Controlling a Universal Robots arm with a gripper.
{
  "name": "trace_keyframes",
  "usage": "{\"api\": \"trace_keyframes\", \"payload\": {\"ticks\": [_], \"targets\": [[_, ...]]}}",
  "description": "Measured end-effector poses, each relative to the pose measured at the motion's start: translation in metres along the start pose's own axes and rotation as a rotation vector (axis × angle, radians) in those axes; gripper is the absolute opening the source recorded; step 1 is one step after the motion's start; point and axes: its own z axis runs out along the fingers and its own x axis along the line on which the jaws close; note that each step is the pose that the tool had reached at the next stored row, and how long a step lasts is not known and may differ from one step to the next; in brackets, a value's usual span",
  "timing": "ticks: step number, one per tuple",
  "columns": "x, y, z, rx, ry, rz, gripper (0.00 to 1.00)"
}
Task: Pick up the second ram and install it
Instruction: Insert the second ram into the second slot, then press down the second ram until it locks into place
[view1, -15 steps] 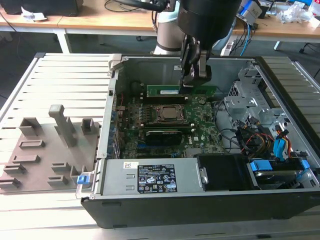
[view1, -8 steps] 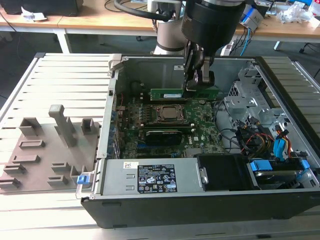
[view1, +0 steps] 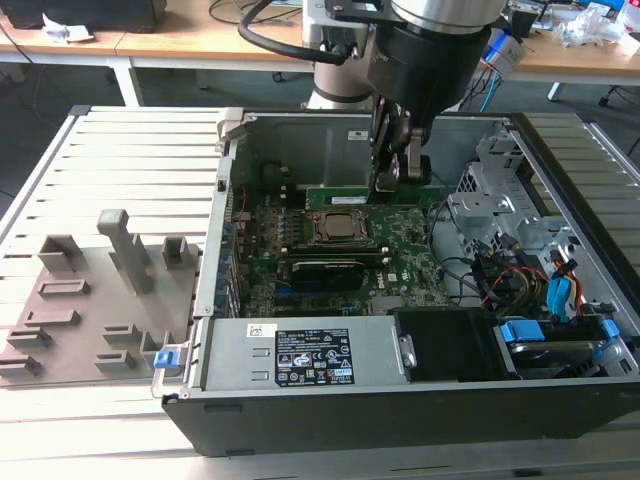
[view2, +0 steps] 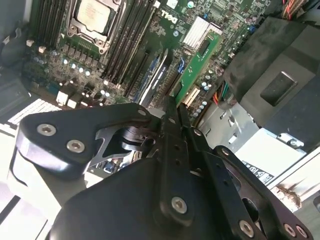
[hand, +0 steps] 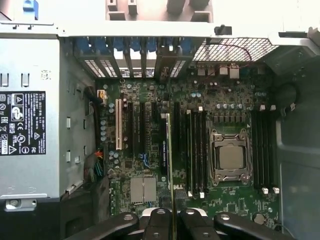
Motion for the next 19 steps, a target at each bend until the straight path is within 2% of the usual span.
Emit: {"api": "trace_keyframes", "payload": {"ticks": [6, 19], "targets": [[-0.0015, -0.0083, 0.0097, -0.0016, 0.0, 0.0, 0.14], [-0.0017, -0.0089, 0.0113, -0.0017, -0.0001, 0.0, 0.14]]}}
